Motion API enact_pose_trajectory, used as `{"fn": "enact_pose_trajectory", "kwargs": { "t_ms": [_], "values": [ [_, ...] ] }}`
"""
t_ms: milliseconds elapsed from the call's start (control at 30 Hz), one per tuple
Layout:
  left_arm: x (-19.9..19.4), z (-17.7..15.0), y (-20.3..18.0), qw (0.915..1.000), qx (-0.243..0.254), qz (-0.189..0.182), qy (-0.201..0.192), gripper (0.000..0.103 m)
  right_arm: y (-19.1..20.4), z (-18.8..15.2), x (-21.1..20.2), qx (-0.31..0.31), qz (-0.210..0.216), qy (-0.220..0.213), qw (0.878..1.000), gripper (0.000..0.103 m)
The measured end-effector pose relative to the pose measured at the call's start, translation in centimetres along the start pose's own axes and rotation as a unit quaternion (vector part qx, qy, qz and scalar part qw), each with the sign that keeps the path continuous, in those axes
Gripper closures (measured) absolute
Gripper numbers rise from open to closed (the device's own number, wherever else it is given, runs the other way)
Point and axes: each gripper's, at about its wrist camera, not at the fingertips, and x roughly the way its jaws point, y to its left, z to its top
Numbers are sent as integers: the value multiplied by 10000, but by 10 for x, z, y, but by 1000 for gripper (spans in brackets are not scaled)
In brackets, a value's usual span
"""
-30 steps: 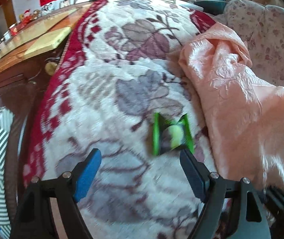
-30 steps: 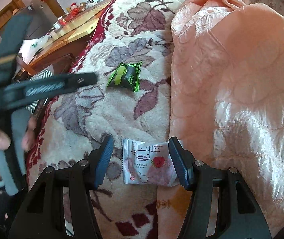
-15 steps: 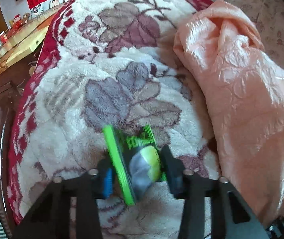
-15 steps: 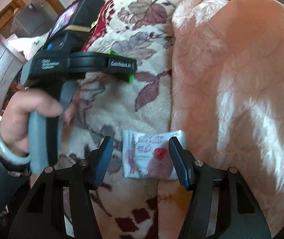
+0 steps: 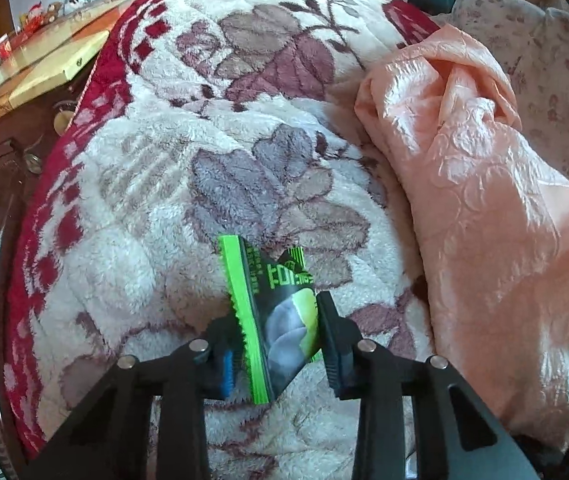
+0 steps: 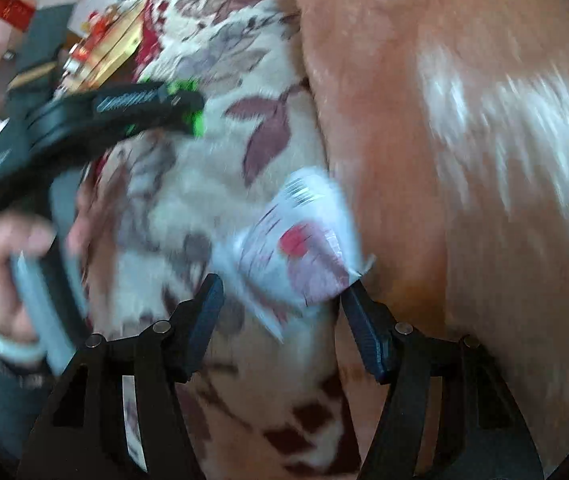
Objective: Organize snacks
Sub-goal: 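Grasp the green packet with the left tool while the right tool grasps the white strawberry packet, then lift both packets and carry them over the striped tray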
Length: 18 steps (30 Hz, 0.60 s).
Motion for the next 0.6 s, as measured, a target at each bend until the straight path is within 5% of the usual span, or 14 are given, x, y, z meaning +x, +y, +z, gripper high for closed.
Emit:
{"fn": "enact_pose_trajectory", "kwargs": {
  "t_ms": [100,233,300,400,600],
  "values": [
    [0,1,-1,10000,77,50,17,62,6,11,7,8,-123,-33,9999,30],
    [4,2,-6,9999,114,28,46,45,19,8,7,-404,-395,-230,9981,30],
    [6,2,-10,9998,154,95,15,45,22,3,8,-747,-522,-291,9954,30],
    [7,-1,-13,9986,339,397,-74,72,26,-4,14,-1247,-842,-373,9879,42],
    [-16,-8,10,9992,146,274,-234,75,17,-2,2,-1259,-566,-403,9896,51]
  ]
}}
